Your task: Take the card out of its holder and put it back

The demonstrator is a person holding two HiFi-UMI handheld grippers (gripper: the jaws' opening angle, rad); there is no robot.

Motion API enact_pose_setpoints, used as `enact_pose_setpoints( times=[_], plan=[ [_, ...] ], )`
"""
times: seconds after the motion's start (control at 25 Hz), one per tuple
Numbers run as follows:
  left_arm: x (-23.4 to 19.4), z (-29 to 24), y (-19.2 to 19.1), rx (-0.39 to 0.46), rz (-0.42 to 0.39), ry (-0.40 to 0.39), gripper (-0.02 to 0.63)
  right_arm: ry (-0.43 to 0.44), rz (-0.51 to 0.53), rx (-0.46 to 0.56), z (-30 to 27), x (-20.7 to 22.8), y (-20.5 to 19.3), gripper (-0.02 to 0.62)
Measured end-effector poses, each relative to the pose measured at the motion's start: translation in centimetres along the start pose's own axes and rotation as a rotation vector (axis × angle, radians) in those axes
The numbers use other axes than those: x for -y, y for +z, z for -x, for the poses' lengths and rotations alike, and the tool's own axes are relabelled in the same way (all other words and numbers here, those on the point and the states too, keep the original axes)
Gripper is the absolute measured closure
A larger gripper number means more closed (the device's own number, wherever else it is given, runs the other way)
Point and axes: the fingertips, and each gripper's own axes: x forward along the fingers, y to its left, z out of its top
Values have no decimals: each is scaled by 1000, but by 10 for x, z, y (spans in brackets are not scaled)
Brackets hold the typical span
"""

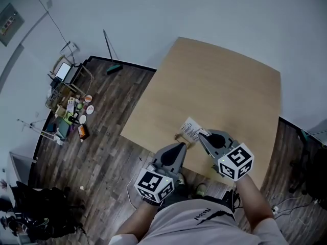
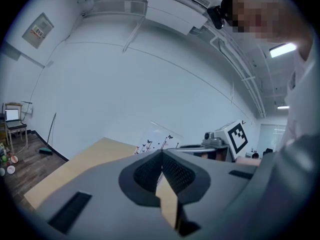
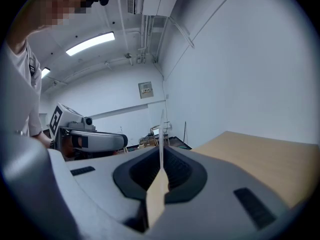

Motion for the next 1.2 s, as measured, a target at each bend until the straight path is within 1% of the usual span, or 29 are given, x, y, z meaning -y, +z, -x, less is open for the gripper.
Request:
enact_pose_setpoints(
  times=[0.2,0.36,0.52,0.72,1.04,1.2],
  plan=[
    [13,9,23,47,-27,-15,594,8,12,31,13,-13,28,569],
    [21,14,35,49,-87,-6,594,15,30,51,19,-20,41,569],
    [26,17,42,63,-61,-6,594,20,36,57,24,-25,46,569],
    [25,18,49,86,-44,11,594,30,36,58,25,-26,51,569],
    [23,17,46,80,-32,24,594,31,21,48,24,-24,47,569],
    [14,18,43,83,-28,47,594,27,14,40,20,-21,42,569]
  ],
)
